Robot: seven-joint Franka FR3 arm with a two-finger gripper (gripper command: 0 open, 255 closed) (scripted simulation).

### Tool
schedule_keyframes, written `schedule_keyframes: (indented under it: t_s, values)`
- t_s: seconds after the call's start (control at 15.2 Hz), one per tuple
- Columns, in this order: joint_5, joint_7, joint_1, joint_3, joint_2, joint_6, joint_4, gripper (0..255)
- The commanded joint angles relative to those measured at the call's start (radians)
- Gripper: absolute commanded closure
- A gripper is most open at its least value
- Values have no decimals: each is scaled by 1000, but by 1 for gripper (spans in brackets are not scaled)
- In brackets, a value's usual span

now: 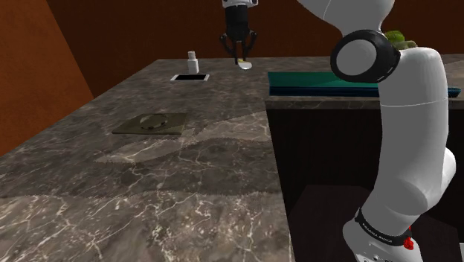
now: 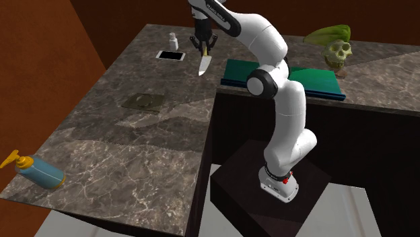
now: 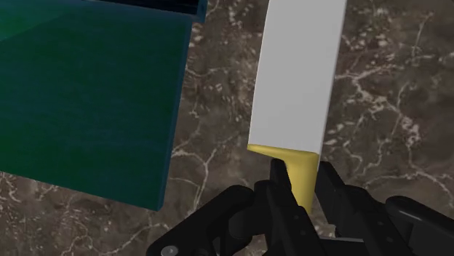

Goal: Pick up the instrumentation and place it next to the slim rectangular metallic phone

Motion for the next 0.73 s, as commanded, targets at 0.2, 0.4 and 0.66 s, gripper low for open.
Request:
schedule_keyframes:
  t_s: [0.2,0.4,0.66]
  values:
    - [28,-23,-47,-1,-92,119,-210,255]
    - [41,-31,-63,-2,-133,184,-316,255]
    - [52,-41,-77,-5,-173,260,-431,255]
